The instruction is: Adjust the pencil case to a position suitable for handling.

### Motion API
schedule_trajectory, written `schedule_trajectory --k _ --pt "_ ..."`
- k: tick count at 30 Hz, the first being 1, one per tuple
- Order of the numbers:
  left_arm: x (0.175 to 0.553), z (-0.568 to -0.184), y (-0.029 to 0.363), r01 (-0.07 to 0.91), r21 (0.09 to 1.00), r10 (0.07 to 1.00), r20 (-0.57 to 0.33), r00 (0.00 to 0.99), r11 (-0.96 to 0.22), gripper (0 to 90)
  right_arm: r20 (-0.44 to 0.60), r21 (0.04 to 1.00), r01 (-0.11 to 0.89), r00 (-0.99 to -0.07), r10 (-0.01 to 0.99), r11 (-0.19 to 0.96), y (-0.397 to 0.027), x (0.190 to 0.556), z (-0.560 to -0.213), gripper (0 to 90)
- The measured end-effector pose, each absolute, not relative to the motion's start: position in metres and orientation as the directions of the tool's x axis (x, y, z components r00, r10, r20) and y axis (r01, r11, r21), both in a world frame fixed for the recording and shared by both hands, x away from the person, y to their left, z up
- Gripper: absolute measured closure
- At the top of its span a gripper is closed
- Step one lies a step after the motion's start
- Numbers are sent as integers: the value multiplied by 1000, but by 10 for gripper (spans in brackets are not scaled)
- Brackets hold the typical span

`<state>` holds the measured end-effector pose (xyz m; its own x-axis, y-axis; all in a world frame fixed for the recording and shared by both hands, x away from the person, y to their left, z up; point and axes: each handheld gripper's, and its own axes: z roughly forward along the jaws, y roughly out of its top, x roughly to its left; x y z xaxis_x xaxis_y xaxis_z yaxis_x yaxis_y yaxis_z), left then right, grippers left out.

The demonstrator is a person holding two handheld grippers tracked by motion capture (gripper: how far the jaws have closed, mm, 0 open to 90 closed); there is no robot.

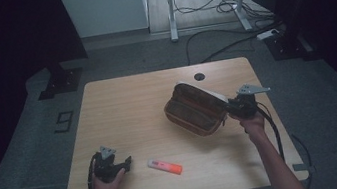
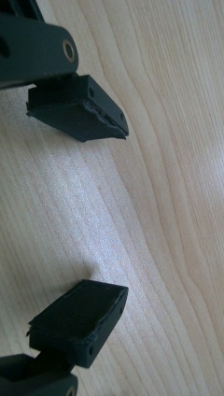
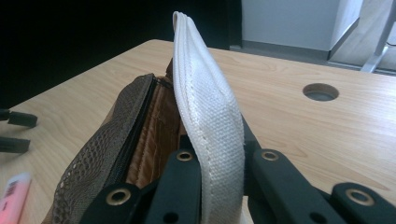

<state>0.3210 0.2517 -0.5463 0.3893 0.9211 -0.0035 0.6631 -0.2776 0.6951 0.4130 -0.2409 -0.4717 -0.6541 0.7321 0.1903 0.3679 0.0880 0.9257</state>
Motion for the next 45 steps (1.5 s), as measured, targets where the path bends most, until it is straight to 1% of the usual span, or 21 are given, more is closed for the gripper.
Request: schedule_trajectory --k 11,20,28,32,35,45 --pt "321 -546 252 663 695 921 -4 389 -278 201 185 928 358 -678 711 100 -227 408 -475 838" --pt "321 -546 252 662 696 921 -3 389 -277 201 192 919 379 -676 711 112 -224 407 -484 836" --pt "321 -546 252 663 695 921 -4 389 -277 201 157 908 384 -681 715 166 -216 408 -490 830" --pt "321 -546 252 662 696 921 -3 389 -277 201 171 905 394 -680 713 158 -216 409 -492 827" --pt "321 -546 252 663 695 921 -4 389 -277 201 156 903 391 -682 715 176 -217 409 -492 818" --pt "321 -546 252 663 695 921 -4 389 -277 201 106 869 427 -655 748 251 -217 412 -497 762"
